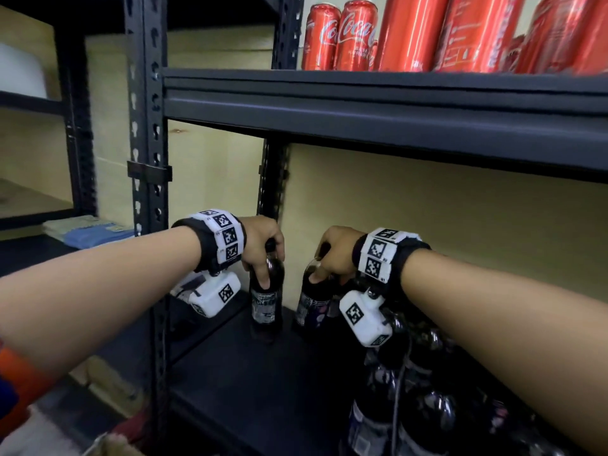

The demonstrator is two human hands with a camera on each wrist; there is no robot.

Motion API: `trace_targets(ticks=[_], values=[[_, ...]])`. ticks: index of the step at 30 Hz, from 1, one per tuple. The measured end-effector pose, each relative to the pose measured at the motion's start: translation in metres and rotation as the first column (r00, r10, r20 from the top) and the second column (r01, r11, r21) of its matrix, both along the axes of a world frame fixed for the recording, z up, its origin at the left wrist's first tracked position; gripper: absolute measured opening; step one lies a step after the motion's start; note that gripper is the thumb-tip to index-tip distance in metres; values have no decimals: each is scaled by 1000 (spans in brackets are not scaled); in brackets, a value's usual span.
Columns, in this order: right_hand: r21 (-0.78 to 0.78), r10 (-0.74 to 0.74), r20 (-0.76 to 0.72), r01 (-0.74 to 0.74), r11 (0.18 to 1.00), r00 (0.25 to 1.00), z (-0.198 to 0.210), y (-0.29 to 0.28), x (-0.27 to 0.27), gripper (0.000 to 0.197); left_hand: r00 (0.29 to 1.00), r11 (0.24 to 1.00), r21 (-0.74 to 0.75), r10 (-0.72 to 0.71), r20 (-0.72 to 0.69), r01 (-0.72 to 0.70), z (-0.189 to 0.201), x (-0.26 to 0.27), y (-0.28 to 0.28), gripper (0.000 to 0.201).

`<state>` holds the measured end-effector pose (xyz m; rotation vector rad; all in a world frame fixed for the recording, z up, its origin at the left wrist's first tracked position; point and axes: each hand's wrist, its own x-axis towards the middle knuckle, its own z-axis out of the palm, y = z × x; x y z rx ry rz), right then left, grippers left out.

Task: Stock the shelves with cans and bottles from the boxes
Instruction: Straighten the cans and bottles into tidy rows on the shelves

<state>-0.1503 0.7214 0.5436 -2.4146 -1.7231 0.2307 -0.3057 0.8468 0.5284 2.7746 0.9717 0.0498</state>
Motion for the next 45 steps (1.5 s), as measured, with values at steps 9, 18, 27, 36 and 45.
trace_targets(ticks=[9, 18, 27, 36, 45], values=[[-37, 13, 2, -13, 999, 1000, 3, -53, -26, 55, 996, 998, 2, -68, -63, 68, -4, -21, -42, 58], [-124, 32, 17, -30, 992, 999, -27, -77, -45, 49, 990, 988, -92, -127, -60, 122, -31, -16, -76, 58], [-184, 65, -54, -74, 980, 996, -60, -80, -46, 49, 986, 986, -87, -147, -82, 140, -60, -7, -83, 62], [-167, 52, -89, -66, 984, 995, -68, -81, -39, 56, 990, 986, -118, -123, -74, 114, -64, -2, -88, 49], [-134, 11, -102, -25, 991, 995, -70, -80, -43, 54, 994, 987, -115, -113, -13, 111, -65, -7, -89, 52]])
